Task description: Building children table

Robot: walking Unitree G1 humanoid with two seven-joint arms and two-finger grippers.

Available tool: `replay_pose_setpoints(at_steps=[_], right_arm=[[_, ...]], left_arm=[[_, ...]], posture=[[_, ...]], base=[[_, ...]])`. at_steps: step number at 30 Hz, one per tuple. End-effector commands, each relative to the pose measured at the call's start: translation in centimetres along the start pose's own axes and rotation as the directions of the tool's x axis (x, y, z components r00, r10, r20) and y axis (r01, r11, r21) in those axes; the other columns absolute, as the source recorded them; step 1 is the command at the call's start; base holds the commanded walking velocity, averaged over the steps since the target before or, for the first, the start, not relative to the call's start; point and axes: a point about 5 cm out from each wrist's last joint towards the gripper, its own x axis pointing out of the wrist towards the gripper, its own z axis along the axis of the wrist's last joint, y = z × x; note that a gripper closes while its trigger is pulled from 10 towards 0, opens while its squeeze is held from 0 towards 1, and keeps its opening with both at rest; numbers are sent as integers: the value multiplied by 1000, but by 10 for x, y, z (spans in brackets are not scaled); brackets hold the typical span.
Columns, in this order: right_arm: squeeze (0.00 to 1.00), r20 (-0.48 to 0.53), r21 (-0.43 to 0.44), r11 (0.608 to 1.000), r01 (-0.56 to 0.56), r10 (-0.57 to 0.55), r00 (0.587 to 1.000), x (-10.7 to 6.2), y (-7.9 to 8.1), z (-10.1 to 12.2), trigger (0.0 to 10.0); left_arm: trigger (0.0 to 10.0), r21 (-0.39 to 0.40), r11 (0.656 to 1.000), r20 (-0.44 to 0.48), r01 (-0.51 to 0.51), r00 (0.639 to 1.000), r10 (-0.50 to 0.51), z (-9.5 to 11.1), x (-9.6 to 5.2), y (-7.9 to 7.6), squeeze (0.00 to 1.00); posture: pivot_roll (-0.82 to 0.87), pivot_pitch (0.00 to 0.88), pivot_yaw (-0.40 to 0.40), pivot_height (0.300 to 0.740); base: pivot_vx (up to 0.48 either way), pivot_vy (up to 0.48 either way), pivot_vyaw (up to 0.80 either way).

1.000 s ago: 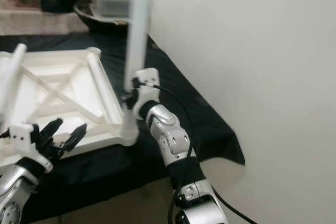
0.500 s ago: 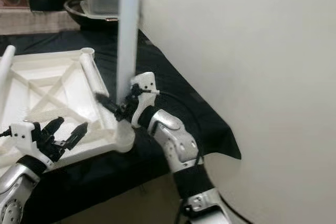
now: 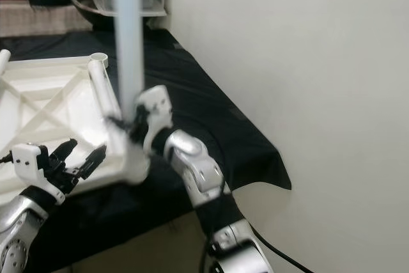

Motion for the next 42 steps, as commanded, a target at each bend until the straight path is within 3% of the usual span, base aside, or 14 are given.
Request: replay_pose_setpoints(at_steps=[1,2,3,5,6,11,12,18,25,30,36,38,41,42], right_arm=[[0,-56,24,968,250,-249,967,-12,-27,-12,0],[0,-56,24,968,250,-249,967,-12,-27,-12,0],[0,-11,-15,982,186,-186,982,-16,-18,-6,10000],[0,9,-15,997,80,-80,997,-18,-4,-3,10000],[1000,61,14,999,-44,43,997,-20,9,2,10000],[1000,119,38,982,-184,179,977,-21,22,10,10000],[0,125,50,938,-342,334,934,-21,32,14,10000],[0,60,-20,740,-672,672,738,-38,49,13,10000],[0,-59,-68,647,-759,757,651,-46,53,-5,0],[0,-111,-8,993,-120,118,987,-8,1,-21,0],[0,-146,71,980,188,-176,973,-13,-25,-31,0],[0,-99,17,999,38,-36,994,-15,-7,-25,10000],[0,-57,34,997,-66,68,996,-16,4,-19,10000],[1000,-9,65,985,-158,159,987,-17,12,-12,10000]], left_arm=[[10000,-11,1000,3,11,1000,-11,-1,0,-3,0],[10000,-11,1000,3,11,1000,-11,-1,0,-3,0],[10000,-12,1000,3,13,1000,-13,-1,0,-4,0],[10000,-14,1000,4,15,1000,-15,-1,0,-4,0],[10000,-15,1000,4,18,1000,-17,-1,0,-4,0],[10000,-16,1000,3,20,1000,-20,-1,1,-5,0],[10000,-16,1000,3,19,1000,-18,-1,1,-4,0],[10000,-15,1000,4,15,1000,-15,-1,2,-3,0],[10000,-13,1000,4,10,1000,-10,-1,2,-2,0],[10000,-10,1000,2,8,1000,-8,-1,1,-1,0],[10000,-10,1000,0,12,1000,-12,-2,1,-2,0],[10000,-10,1000,-2,14,1000,-14,-2,1,-2,0],[10000,-10,1000,-3,15,1000,-15,-2,1,-2,0],[10000,-11,1000,-4,17,1000,-17,-2,1,-2,0]], posture=[[147,0,-140,740],[147,0,-140,740],[137,0,-133,740],[137,0,-133,740],[134,0,-132,740],[140,0,-135,740],[144,0,-138,740],[149,0,-141,740],[158,0,-143,740],[152,0,-135,740],[150,0,-131,740],[147,0,-128,740],[147,0,-128,740],[141,0,-120,740]], base=[[0,0,0],[0,0,0],[0,0,0],[0,0,0],[0,0,0],[0,0,0],[0,0,0],[0,0,0],[0,0,0],[0,0,0],[0,0,0],[0,0,0],[0,0,0],[0,0,0]])
